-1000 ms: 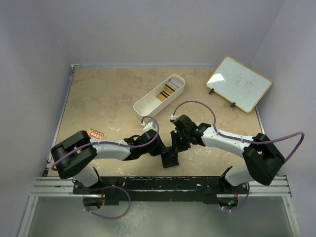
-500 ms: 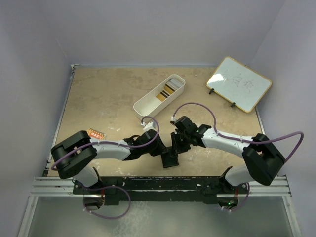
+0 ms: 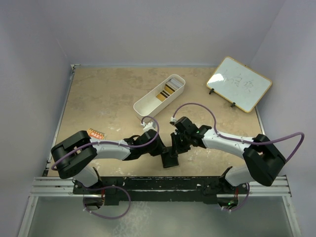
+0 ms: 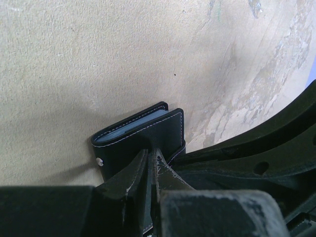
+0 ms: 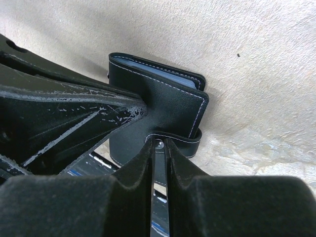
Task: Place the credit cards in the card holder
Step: Close the card holder at the center of the board.
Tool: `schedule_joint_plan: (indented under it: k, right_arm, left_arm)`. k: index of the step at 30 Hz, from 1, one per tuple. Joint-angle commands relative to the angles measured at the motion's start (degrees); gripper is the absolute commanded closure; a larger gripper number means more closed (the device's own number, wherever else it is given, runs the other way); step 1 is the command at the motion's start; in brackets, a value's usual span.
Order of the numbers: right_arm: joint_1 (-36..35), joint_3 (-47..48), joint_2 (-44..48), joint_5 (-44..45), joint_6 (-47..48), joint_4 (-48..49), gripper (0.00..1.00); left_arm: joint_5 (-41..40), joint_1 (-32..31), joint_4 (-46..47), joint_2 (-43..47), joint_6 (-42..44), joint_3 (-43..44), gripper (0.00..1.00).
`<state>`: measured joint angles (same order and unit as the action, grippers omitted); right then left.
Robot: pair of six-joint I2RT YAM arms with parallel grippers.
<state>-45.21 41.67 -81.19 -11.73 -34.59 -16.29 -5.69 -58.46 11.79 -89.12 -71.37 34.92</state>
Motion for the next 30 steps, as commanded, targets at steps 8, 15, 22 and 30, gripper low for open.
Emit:
schedule_joint_plan:
  k: [8, 15, 22, 30]
  right_arm:
    - [-2.1, -2.5, 0.4, 0.8, -0.3, -1.0, 0.88]
    - [-3.7, -2.2, 0.0, 4.2, -0.5, -2.8, 0.89]
    - [-4.0, -2.0, -2.7, 6.9, -1.3, -3.7, 0.89]
    - [-4.0, -0.9, -9.2, 10.3, -1.1, -5.9, 0.9]
  left_arm:
    - [-0.5, 0.4, -0.5, -1.5, -0.3, -0.3, 0.97]
    - [-0.4, 0.4, -0.5, -1.6, -0.4, -0.3, 0.97]
    - [-0.4, 0.4, -0.5, -1.4, -0.5, -0.5, 0.97]
    - [-0.5, 0.4, -0.9, -0.5, -0.7, -1.3, 0.97]
